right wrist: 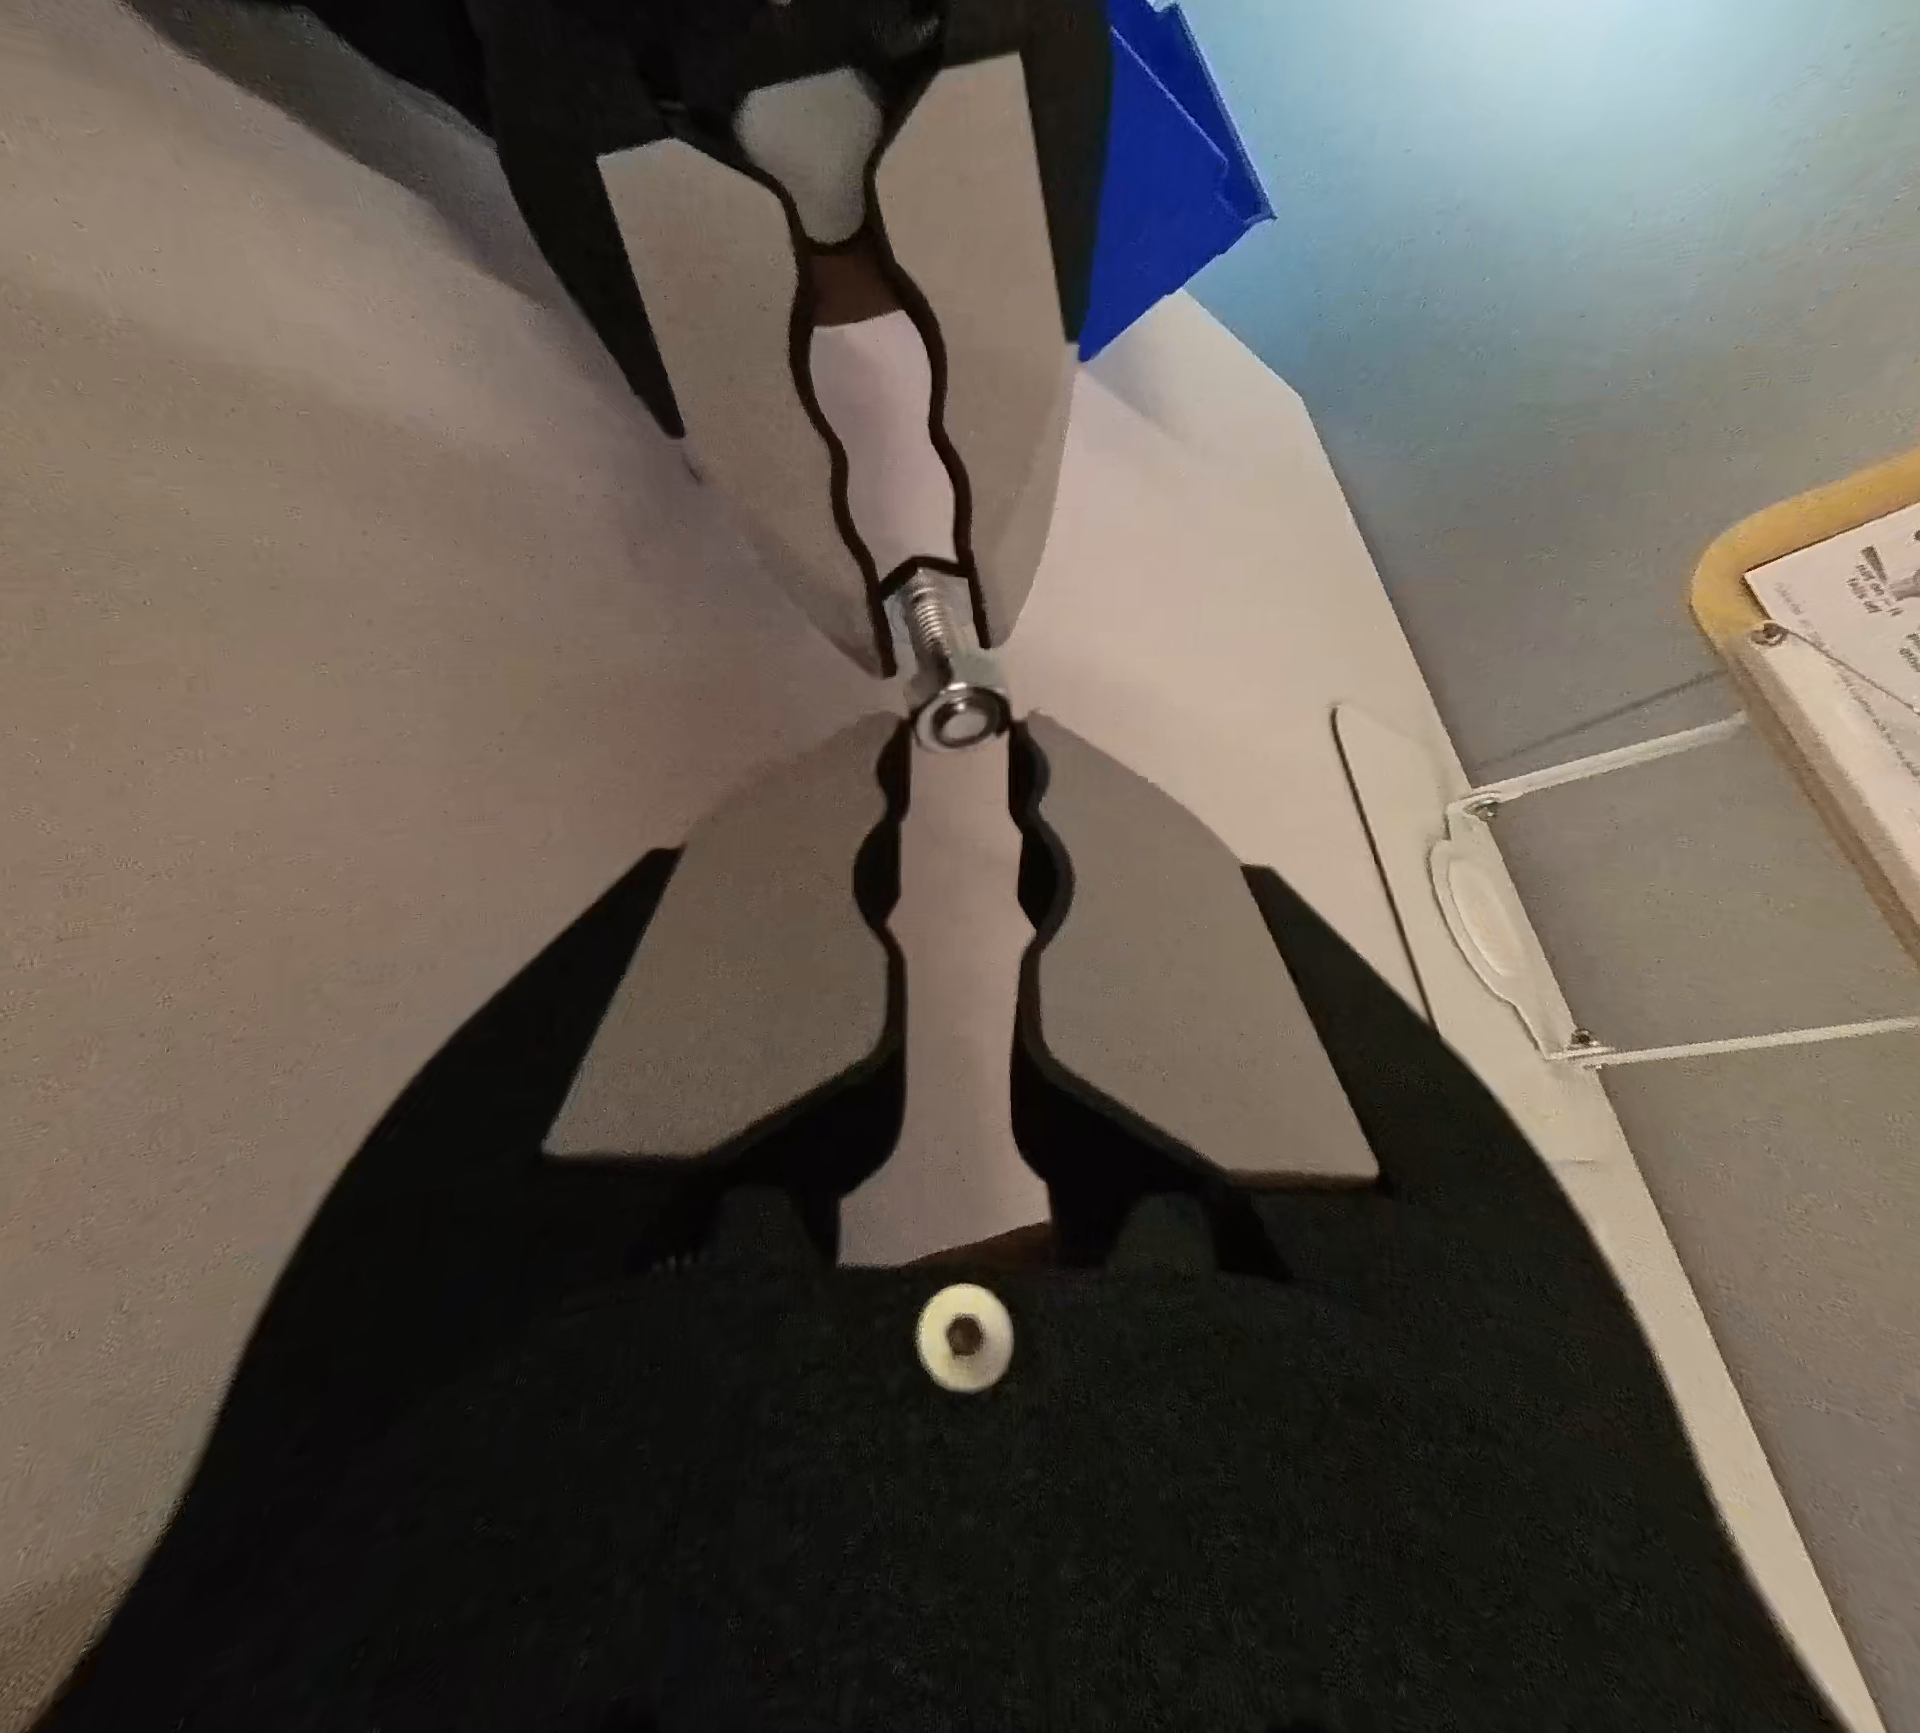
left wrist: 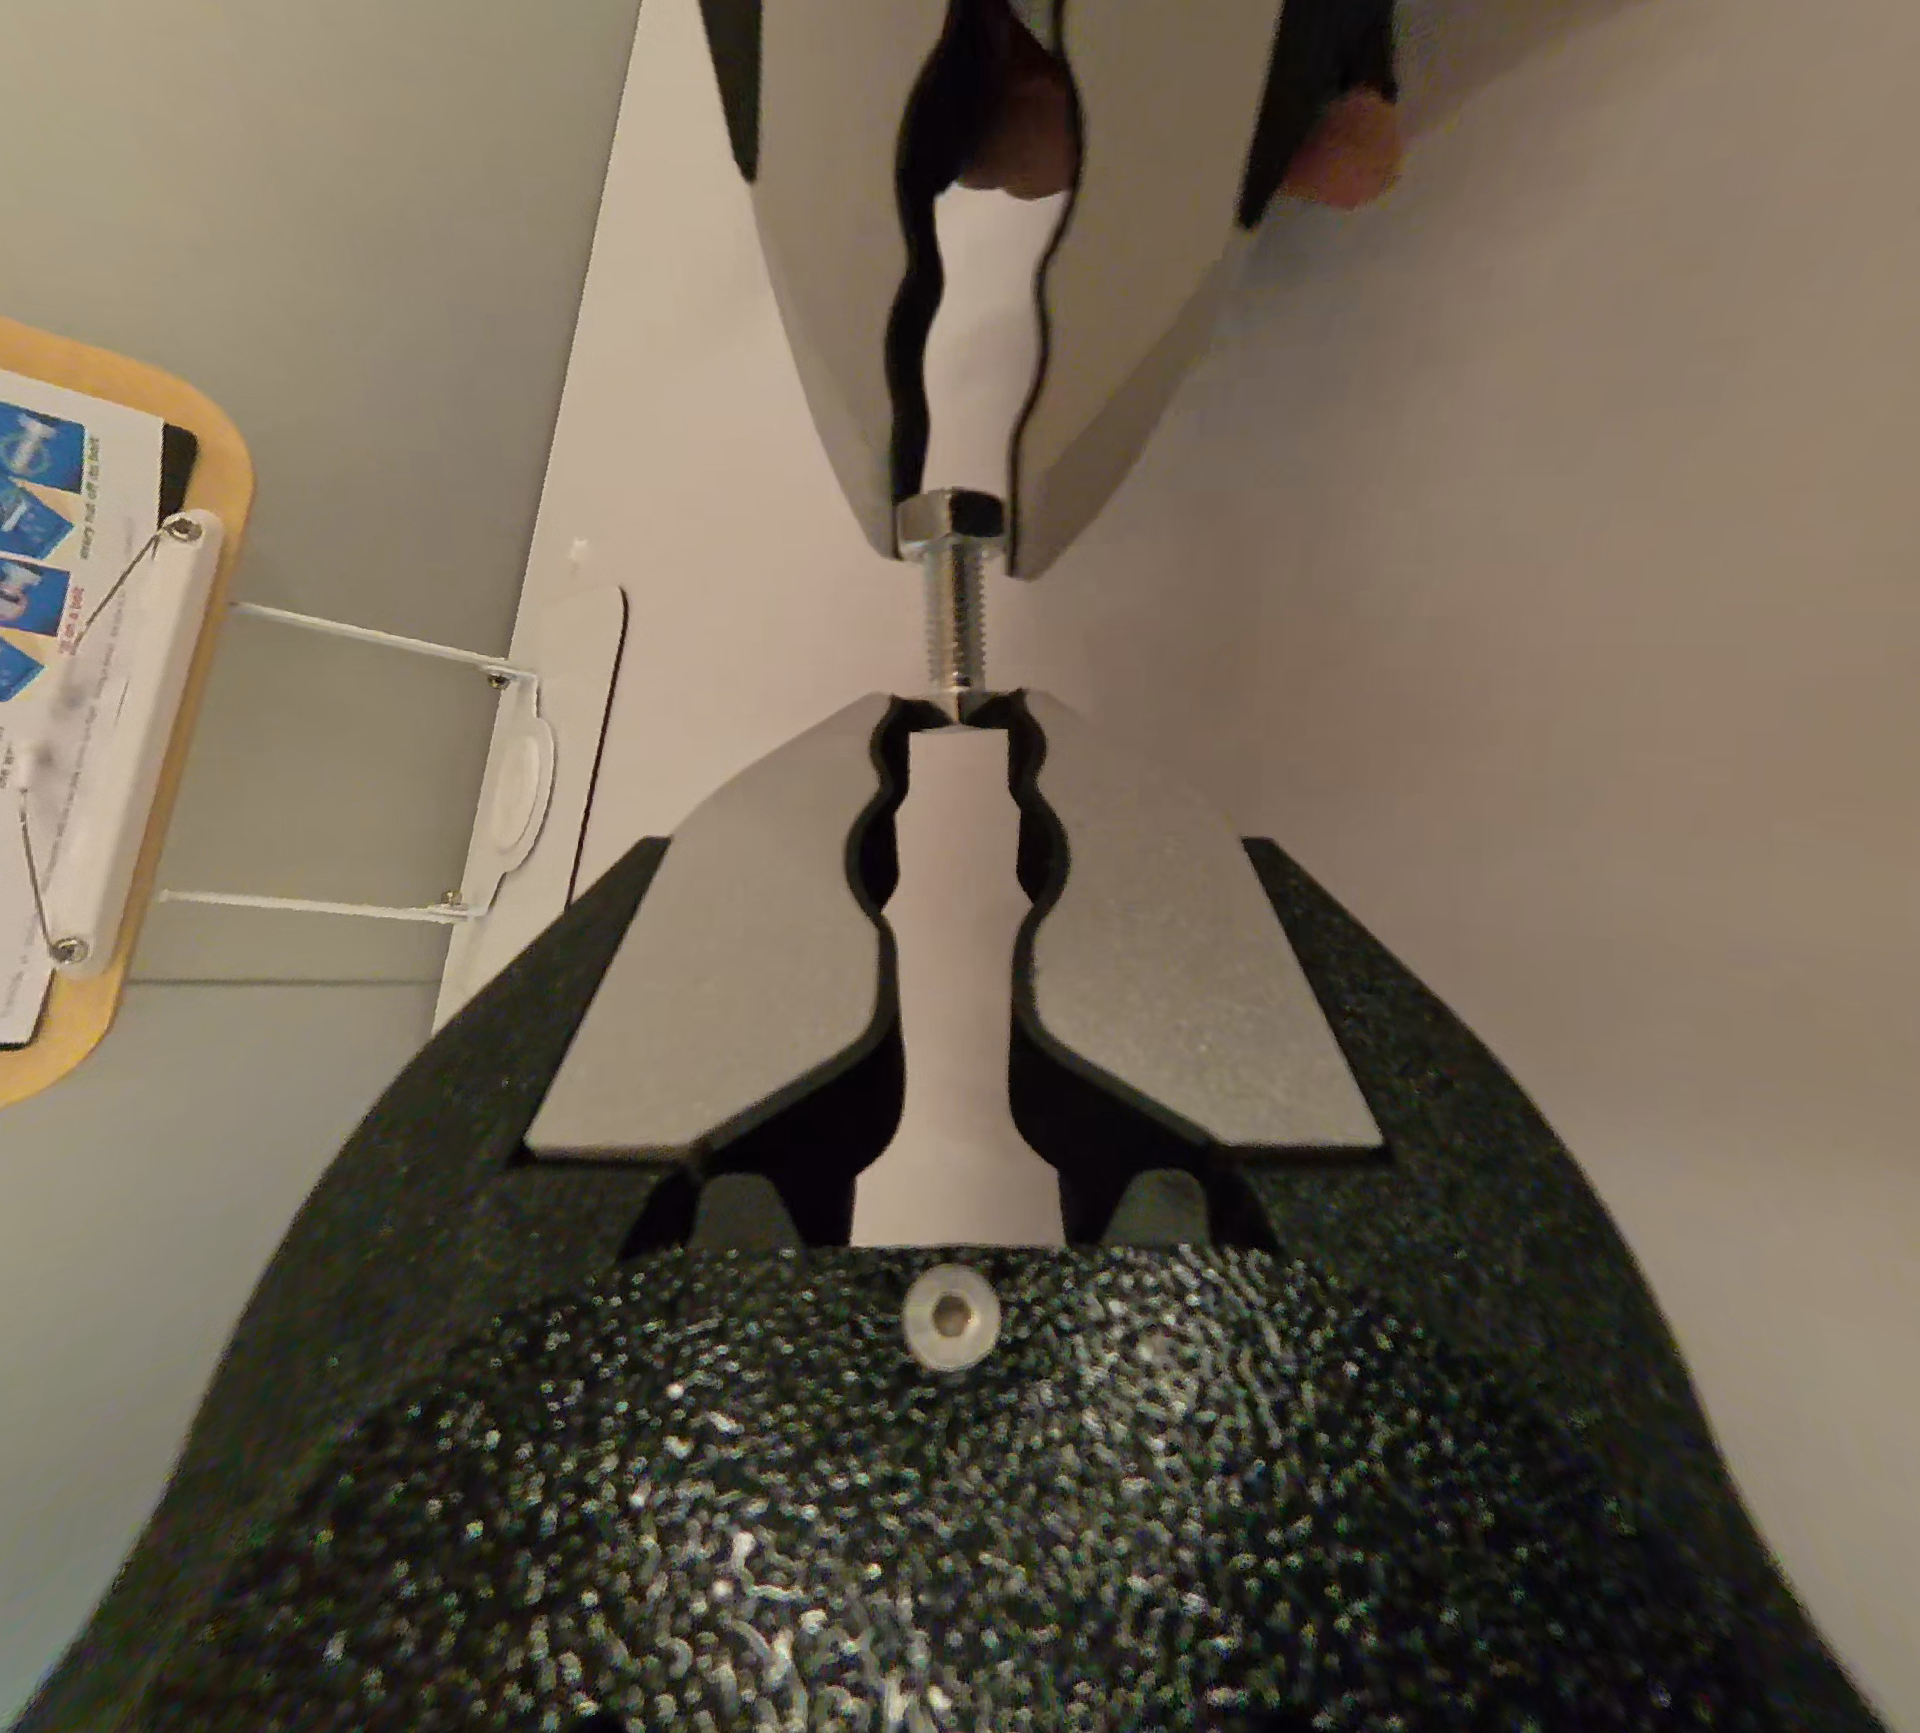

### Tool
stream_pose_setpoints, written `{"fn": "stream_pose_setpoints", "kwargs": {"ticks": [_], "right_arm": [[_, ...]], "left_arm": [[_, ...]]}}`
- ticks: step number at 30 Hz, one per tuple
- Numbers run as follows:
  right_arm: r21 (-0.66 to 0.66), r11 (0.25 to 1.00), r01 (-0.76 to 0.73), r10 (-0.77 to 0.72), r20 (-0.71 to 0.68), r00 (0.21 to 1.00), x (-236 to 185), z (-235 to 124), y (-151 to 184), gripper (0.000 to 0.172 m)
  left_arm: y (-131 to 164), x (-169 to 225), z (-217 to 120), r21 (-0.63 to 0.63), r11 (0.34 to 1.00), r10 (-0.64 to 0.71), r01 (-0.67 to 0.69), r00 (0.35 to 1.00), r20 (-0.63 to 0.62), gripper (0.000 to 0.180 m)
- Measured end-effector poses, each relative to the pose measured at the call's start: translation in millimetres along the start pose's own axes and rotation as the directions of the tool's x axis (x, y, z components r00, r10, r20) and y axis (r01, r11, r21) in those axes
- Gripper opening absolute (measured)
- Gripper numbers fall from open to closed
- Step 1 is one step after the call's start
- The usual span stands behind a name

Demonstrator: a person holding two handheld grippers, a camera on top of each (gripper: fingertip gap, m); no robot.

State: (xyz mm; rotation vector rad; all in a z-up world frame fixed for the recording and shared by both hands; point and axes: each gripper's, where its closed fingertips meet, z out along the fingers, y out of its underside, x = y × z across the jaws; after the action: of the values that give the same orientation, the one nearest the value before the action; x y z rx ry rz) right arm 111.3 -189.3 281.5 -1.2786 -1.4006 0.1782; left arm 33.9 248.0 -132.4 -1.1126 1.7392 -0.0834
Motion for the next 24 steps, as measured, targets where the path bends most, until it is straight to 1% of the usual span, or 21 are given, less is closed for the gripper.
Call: {"fn": "stream_pose_setpoints", "kwargs": {"ticks": [1, 2, 3, 4, 5, 6, 7, 8, 9, 10, 11, 12, 13, 14, 15, 17, 20, 21, 22, 23, 24], "right_arm": [[-0.026, 0.999, -0.033, 0.034, 0.019, 0.999, -1, 1, 3, 0.017], [-0.064, 0.992, -0.109, 0.112, 0.053, 0.992, -3, 2, 6, 0.017], [-0.109, 0.967, -0.231, 0.242, 0.096, 0.966, -6, 3, 8, 0.017], [-0.159, 0.907, -0.390, 0.412, 0.140, 0.900, -10, 4, 9, 0.017], [-0.209, 0.804, -0.557, 0.592, 0.182, 0.786, -14, 3, 9, 0.017], [-0.254, 0.673, -0.695, 0.740, 0.227, 0.633, -18, 1, 7, 0.017], [-0.279, 0.564, -0.777, 0.822, 0.278, 0.497, -19, -1, 3, 0.017], [-0.271, 0.512, -0.815, 0.846, 0.327, 0.422, -17, -4, -1, 0.018], [-0.231, 0.519, -0.823, 0.833, 0.350, 0.427, -12, -5, -3, 0.024], [-0.175, 0.576, -0.799, 0.798, 0.334, 0.502, -5, -5, -2, 0.031], [-0.116, 0.664, -0.739, 0.735, 0.286, 0.615, 2, -5, 0, 0.038], [-0.065, 0.760, -0.646, 0.642, 0.225, 0.733, 9, -6, 1, 0.042], [-0.024, 0.846, -0.533, 0.528, 0.171, 0.831, 13, -8, -1, 0.044], [0.008, 0.910, -0.413, 0.409, 0.132, 0.903, 14, -10, -4, 0.044], [0.028, 0.953, -0.300, 0.296, 0.098, 0.950, 13, -11, -8, 0.043], [0.042, 0.992, -0.123, 0.121, 0.041, 0.992, 9, -11, -13, 0.042], [-0.015, 1.000, -0.001, 0.002, 0.037, 0.999, -3, -5, -9, 0.033], [-0.037, 0.999, 0.015, -0.013, 0.054, 0.998, -8, -4, -6, 0.024], [-0.053, 0.999, 0.004, -0.001, 0.062, 0.998, -9, -3, -5, 0.019], [-0.072, 0.996, -0.044, 0.050, 0.085, 0.995, -11, -2, -3, 0.019], [-0.095, 0.986, -0.134, 0.145, 0.120, 0.982, -12, -3, -3, 0.019]], "left_arm": [[1, 0, 0, -0.007, 1.000, 0.012, -0.012, 1.000, 0.006, 0.017], [2, 1, 1, -0.017, 0.999, 0.029, -0.029, 1.000, 0.009, 0.017], [3, 1, 2, -0.032, 0.998, 0.052, -0.052, 0.999, 0.013, 0.017], [5, 2, 2, -0.047, 0.995, 0.084, -0.083, 0.996, 0.018, 0.018], [6, 2, 2, -0.056, 0.992, 0.114, -0.113, 0.993, 0.023, 0.018], [5, 4, 1, -0.054, 0.990, 0.131, -0.129, 0.991, 0.020, 0.018], [4, 3, 1, -0.049, 0.991, 0.126, -0.124, 0.992, 0.022, 0.018], [2, 0, 0, -0.041, 0.994, 0.102, -0.101, 0.994, 0.031, 0.017], [1, -2, -1, -0.027, 0.997, 0.071, -0.070, 0.997, 0.031, 0.017], [0, -3, -2, -0.013, 0.999, 0.039, -0.039, 0.999, 0.024, 0.017], [0, -3, -3, -0.004, 1.000, 0.013, -0.013, 1.000, 0.020, 0.017], [1, -4, -4, -0.003, 1.000, -0.009, 0.009, 1.000, 0.012, 0.017], [2, -3, -4, -0.007, 1.000, -0.027, 0.027, 1.000, 0.000, 0.017], [4, -3, -3, -0.011, 0.999, -0.040, 0.040, 0.999, -0.008, 0.017], [4, -2, -3, -0.011, 0.999, -0.049, 0.049, 0.999, -0.015, 0.017], [3, 1, -3, -0.003, 0.998, -0.063, 0.063, 0.997, -0.038, 0.017], [-3, 6, -3, 0.025, 0.998, -0.064, 0.066, 0.996, -0.063, 0.018], [-6, 7, -3, 0.038, 0.997, -0.060, 0.062, 0.996, -0.069, 0.018], [-7, 10, -3, 0.044, 0.998, -0.050, 0.054, 0.996, -0.080, 0.018], [-6, 10, -2, 0.036, 0.999, -0.031, 0.033, 0.997, -0.071, 0.018], [-6, 11, -1, 0.029, 1.000, -0.005, 0.006, 0.998, -0.059, 0.018]]}}
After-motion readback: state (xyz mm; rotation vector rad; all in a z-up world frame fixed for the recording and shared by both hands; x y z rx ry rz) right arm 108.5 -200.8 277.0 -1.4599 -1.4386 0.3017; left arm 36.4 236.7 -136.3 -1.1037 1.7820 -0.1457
